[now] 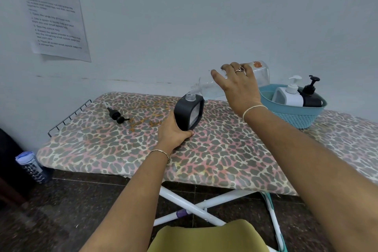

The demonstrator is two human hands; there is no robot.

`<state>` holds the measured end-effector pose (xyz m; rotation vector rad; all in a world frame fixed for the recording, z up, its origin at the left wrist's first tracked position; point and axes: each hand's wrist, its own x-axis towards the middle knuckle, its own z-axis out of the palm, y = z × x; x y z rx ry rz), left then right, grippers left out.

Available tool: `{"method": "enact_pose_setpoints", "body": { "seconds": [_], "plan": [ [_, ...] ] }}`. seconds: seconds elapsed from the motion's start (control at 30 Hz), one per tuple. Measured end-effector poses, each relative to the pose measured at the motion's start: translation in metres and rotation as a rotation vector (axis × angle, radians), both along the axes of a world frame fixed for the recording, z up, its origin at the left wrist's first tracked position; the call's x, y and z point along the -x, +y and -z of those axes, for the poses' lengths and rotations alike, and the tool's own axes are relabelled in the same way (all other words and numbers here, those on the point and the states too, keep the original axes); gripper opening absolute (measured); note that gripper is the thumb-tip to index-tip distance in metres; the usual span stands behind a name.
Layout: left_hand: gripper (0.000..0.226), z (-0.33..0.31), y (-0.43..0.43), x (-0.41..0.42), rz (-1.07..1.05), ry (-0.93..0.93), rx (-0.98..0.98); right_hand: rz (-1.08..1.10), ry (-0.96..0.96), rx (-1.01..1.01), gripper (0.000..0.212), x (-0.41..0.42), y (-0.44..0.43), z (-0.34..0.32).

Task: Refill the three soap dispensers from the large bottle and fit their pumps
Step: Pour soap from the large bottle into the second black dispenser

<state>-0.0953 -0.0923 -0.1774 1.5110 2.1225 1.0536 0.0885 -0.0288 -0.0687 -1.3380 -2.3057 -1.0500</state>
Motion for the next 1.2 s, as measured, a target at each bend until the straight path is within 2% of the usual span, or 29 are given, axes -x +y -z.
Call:
{"method": "enact_pose_setpoints", "body": {
  "seconds": [0.6, 1.0, 1.2],
  "plan": [
    [0.084, 0.002, 0.000, -0.001, -0.011, -0.040, 0.012, -0.049, -0.061, -0.075, 0.069, 0.000, 0.007, -0.004],
    [0.083, 0.002, 0.000, -0.001, -0.003, -0.032, -0.014, -0.030, -0.146, -0.082, 0.077, 0.000, 0.008, -0.012],
    [0.082, 0.002, 0.000, -0.001, -0.005, -0.038, -0.008, -0.034, -0.165, -0.117, 0.073, 0.001, 0.009, -0.013]
  ]
}}
